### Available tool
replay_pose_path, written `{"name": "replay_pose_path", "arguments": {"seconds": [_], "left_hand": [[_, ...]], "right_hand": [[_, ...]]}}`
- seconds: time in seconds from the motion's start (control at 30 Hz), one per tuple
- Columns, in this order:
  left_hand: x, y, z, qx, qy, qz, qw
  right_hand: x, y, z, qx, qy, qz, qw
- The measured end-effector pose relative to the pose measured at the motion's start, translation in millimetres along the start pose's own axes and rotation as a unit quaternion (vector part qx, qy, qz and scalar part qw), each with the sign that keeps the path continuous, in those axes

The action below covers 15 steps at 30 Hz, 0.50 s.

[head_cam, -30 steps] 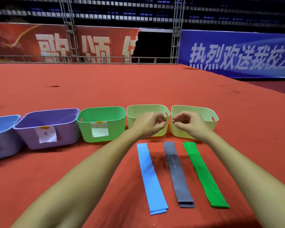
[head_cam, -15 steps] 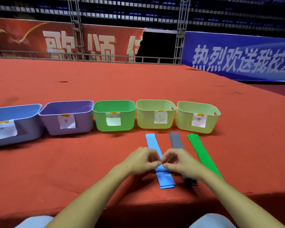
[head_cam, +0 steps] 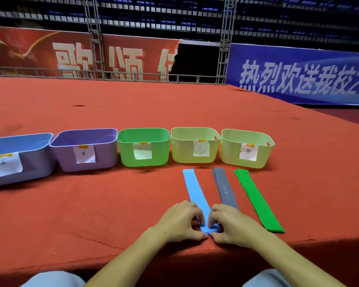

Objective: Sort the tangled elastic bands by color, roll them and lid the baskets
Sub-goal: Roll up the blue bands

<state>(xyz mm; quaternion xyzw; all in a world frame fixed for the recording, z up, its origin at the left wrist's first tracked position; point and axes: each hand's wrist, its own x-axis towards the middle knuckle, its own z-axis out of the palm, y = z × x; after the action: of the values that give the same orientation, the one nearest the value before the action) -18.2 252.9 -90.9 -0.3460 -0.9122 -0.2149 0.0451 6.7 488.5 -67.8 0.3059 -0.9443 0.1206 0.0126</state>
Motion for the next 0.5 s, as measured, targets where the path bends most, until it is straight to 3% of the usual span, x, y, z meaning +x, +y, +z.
{"name": "replay_pose_path", "arguments": {"seconds": [0.23,0.5], "left_hand": [[-2,7,7,0.027,0.044,0.012,0.999],[-4,-2,2,-0.048,0.051,0.005,0.998]], "right_hand": [[-8,-1,12,-0.006,0.059,-0.003,0.998],[-15,-3,16,0.060,0.085,0.003,0.995]]}}
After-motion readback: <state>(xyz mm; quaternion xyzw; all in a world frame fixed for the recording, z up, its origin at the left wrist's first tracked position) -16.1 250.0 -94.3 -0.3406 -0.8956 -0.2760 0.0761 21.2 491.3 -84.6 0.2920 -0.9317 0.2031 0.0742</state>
